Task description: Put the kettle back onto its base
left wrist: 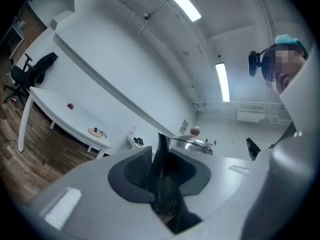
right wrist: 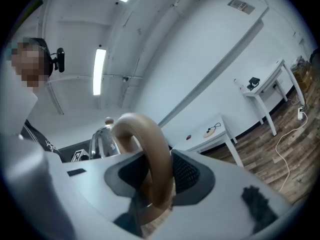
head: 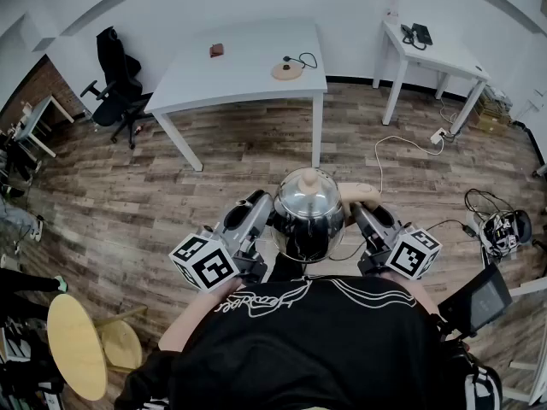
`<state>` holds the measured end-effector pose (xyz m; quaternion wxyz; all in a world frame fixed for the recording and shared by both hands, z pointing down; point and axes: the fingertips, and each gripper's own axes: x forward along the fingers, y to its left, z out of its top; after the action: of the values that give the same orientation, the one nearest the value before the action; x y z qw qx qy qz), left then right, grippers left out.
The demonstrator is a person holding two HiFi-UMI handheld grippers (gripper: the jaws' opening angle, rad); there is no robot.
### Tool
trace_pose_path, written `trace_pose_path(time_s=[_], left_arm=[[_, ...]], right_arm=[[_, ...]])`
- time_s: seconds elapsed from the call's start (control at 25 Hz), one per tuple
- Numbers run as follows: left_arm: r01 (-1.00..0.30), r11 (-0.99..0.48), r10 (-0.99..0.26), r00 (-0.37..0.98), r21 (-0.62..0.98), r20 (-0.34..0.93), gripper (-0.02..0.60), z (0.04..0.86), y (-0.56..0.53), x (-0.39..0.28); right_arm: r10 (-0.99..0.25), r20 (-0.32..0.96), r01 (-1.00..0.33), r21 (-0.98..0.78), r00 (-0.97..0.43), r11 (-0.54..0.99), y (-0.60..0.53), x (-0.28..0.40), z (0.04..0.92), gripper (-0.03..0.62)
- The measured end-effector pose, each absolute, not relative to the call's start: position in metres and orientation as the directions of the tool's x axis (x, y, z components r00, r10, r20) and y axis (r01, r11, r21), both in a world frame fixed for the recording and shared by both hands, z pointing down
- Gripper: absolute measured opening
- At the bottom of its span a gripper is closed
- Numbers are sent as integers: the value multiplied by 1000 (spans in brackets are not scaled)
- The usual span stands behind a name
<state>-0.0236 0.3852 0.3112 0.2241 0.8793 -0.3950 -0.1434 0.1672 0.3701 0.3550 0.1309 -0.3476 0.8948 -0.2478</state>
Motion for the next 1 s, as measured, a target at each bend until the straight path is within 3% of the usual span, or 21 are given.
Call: trace_pose_path(time_s=[0.32, 0.72, 1.0], left_arm=[[-618, -568, -753, 656, 544, -40, 78, 335, 286, -40], [-573, -561, -703, 710, 597, 21, 78, 365, 79, -63], [-558, -591, -688, 725, 582, -4, 78, 353, -39, -93]], right_arm=[[-701, -20, -575, -556, -713, 600, 278, 152, 377, 137], [-750, 40, -613, -606, -660, 507, 88, 128, 406, 137], [-754, 36, -625, -586, -656, 516, -29, 98, 392, 137]])
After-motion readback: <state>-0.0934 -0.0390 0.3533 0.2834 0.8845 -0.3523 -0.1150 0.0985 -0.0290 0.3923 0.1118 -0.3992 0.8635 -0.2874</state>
